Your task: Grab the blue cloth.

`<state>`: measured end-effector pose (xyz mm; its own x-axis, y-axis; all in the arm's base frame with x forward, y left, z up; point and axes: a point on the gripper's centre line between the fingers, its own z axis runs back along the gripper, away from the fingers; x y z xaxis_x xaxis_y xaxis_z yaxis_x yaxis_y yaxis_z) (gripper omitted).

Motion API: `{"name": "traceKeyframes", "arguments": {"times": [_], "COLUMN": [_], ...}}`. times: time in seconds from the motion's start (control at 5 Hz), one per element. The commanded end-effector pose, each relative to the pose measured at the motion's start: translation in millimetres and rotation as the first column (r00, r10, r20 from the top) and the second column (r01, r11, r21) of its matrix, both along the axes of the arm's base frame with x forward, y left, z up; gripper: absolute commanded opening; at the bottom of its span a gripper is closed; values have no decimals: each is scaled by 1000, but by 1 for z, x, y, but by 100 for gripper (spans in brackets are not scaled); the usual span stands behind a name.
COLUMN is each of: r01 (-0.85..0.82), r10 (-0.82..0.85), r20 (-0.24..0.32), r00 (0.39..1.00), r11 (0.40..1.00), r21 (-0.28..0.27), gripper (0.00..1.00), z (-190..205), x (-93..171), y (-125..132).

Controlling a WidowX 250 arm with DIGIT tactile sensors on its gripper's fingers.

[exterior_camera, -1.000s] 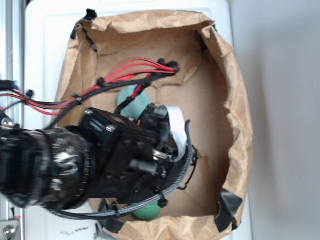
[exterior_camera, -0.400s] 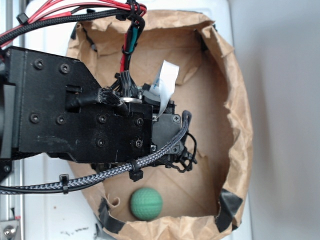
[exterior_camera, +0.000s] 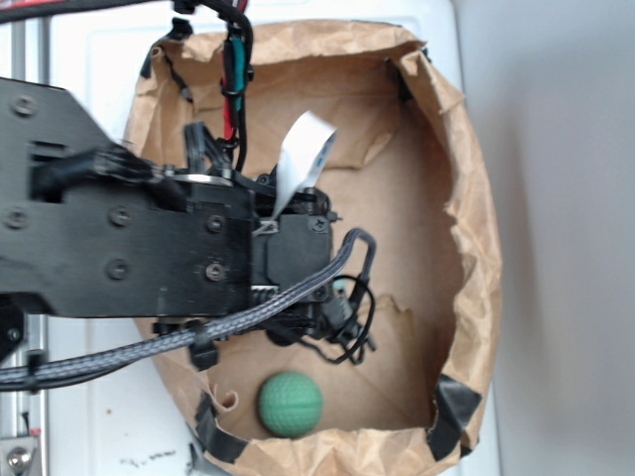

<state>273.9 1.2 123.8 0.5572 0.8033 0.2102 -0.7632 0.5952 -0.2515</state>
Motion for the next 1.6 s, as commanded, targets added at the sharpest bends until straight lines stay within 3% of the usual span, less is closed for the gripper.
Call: {"name": "traceKeyframes", "arguments": {"times": [0.0,0.2,1.0,1.2,1.4], "r01": [61,52,120,124,113], "r10": [-59,-46,-119,-124,-115], "r20": [-25,-74,-18,-10,32], "r00": [998,996,993,992,993], "r11": [995,996,993,992,991], "r21": [81,72,24,29,73], "gripper": [0,0,0,0,0], "z": [48,69,99,99,97], "x": [32,41,11,8,7], "y": [-7,-2,16,18,14]}}
